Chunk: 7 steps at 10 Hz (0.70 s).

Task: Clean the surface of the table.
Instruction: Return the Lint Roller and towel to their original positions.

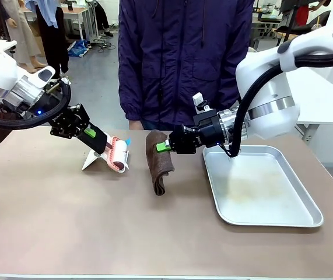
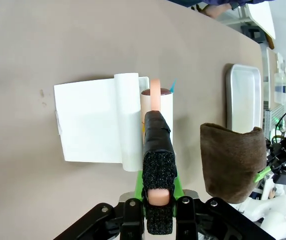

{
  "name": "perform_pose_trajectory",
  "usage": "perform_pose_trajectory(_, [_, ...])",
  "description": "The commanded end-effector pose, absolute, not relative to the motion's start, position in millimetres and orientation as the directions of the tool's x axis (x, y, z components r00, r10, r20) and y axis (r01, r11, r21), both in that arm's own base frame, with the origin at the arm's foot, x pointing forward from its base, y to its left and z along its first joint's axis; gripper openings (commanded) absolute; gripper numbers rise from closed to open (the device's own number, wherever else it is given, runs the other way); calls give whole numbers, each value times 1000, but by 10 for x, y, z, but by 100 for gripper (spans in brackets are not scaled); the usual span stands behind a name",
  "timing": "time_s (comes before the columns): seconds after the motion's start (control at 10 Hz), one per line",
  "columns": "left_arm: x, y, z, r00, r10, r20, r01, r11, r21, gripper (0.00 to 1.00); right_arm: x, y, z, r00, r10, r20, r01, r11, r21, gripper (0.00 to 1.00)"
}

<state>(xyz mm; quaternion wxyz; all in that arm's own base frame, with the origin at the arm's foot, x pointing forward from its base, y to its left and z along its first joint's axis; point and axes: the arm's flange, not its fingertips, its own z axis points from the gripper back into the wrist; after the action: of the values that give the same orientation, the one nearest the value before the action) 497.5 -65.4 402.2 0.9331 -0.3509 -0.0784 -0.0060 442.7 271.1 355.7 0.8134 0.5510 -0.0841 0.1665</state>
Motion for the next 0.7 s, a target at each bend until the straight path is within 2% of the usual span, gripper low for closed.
perform_pose_trajectory(0.0, [4988,-663,3999,985,31,168,86,757,-647,22,4474,2727,3564,957,184,224,-276,339,899,8])
perform_pose_trajectory(0.3, [4996,-644,3988,983,37,181,88,766,-636,22,4548,2736,3439,988,106,115,-146,362,921,8])
perform_pose_trajectory(0.6, [5030,-660,3941,984,38,172,81,770,-632,22,4547,2666,3404,987,86,137,-160,401,902,8])
